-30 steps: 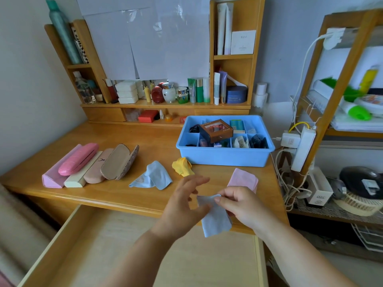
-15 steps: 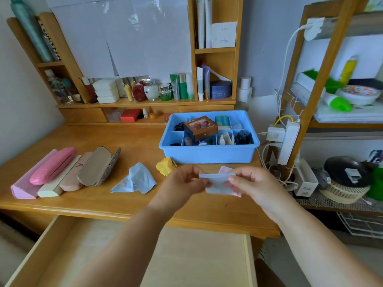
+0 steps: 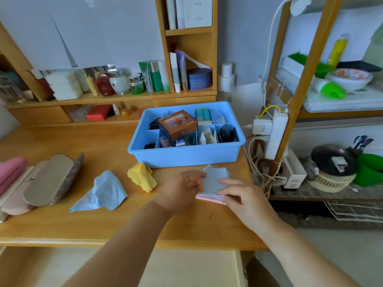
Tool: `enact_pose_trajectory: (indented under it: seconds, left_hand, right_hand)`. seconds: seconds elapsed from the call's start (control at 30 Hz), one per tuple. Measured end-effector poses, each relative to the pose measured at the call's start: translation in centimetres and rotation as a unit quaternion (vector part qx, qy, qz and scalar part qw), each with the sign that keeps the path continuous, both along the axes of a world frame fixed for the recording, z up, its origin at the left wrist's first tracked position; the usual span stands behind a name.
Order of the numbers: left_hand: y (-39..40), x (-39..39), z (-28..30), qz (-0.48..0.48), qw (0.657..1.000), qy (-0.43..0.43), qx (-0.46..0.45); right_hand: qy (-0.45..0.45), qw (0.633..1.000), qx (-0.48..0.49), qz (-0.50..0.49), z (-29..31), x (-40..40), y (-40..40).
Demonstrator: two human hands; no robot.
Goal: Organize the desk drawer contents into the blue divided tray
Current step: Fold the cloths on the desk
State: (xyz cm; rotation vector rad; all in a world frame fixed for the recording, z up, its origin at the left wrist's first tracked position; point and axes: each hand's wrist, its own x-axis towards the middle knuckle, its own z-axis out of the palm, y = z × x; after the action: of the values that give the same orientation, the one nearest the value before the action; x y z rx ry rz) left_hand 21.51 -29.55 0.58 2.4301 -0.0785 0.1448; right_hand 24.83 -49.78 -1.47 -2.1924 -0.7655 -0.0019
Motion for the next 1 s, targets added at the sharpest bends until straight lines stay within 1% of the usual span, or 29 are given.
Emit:
enact_pose_trajectory:
  seconds: [0.07,0.13,0.2,0.27,0.3,0.33,0.37,0.4,0.43,0.47,0.5,0.53,0.6,0.63,0.67,0.73,0.8,0.87,0.9,0.93,1.0]
  left_hand:
    - [0.2,0.0,-0.9,-0.008,1.0,0.003,0.026]
    - [0.1,-0.2,-1.1,-0.017,1.0,0.0,0.025]
    - [0.1,-1.0,-0.8,-0.005,0.999,-0.029,0.023]
    - [0.7,-2.0,-0.6,0.076,0.991,-0.112,0.015]
    - [1.4,-2.5,-0.6,0.137,0.978,-0.158,0.013]
    - [2.3,-2.9,-0.7,0.196,0.962,-0.189,0.022]
    - [3.4,-3.1,-0.9,0.245,0.949,-0.194,0.04]
    - [4.5,-3.3,-1.2,0.278,0.945,-0.163,0.062]
    - [5.5,-3.4,-1.5,0.294,0.946,-0.111,0.085]
    - [6.4,-3.6,-1.6,0.297,0.948,-0.057,0.104]
    - [6.9,-3.7,-1.7,0.294,0.948,-0.023,0.12]
    - [7.2,-4.0,-1.7,0.29,0.948,-0.017,0.132]
    - [7.4,-4.6,-1.6,0.289,0.947,-0.045,0.132]
    - [7.3,-5.2,-1.3,0.299,0.947,-0.055,0.102]
    - [6.9,-5.8,-1.0,0.313,0.947,-0.052,0.051]
    - [6.2,-7.0,-0.5,0.33,0.941,-0.027,-0.074]
    - [5.2,-8.1,0.3,0.325,0.923,-0.005,-0.207]
    - [4.1,-9.2,1.4,0.3,0.894,0.008,-0.332]
    - [3.7,-9.7,1.9,0.279,0.887,0.015,-0.367]
    - [3.3,-10.2,2.3,0.255,0.889,0.023,-0.38]
    - [2.7,-11.1,3.0,0.212,0.901,0.035,-0.378]
  right_hand:
    - [-0.023,0.999,-0.037,0.004,-0.8,-0.1,0.1]
    - [-0.048,0.997,-0.059,0.009,-1.0,-0.2,0.0]
    - [-0.08,0.996,-0.039,0.001,-0.8,-0.5,-0.1]
    - [-0.123,0.992,0.003,-0.02,-0.2,-1.3,0.5]
    - [-0.138,0.99,0.02,-0.022,0.1,-1.8,1.1]
    - [-0.14,0.99,0.032,-0.012,0.4,-2.5,1.9]
    - [-0.13,0.991,0.041,0.009,0.6,-3.2,2.8]
    - [-0.119,0.991,0.045,0.036,0.7,-3.9,3.8]
    - [-0.111,0.991,0.043,0.06,0.6,-4.6,4.7]
    - [-0.1,0.991,0.034,0.081,0.3,-5.2,5.5]
    - [-0.082,0.992,0.023,0.098,0.0,-5.6,6.1]
    - [-0.06,0.992,0.015,0.108,-0.2,-5.9,6.5]
    - [-0.019,0.994,0.021,0.106,-0.6,-6.0,6.8]
    - [0.001,0.995,0.033,0.096,-0.7,-5.9,6.8]
    - [0.019,0.995,0.045,0.082,-0.7,-5.8,6.8]
    - [0.045,0.995,0.063,0.058,-0.3,-5.8,7.0]
    - [0.087,0.99,0.097,0.052,0.4,-6.1,7.6]
    - [0.15,0.978,0.132,0.065,1.3,-6.6,8.6]
    - [0.178,0.971,0.143,0.075,1.7,-6.9,9.1]
    - [0.198,0.965,0.151,0.082,2.1,-7.2,9.5]
    - [0.202,0.963,0.16,0.079,2.9,-7.5,9.9]
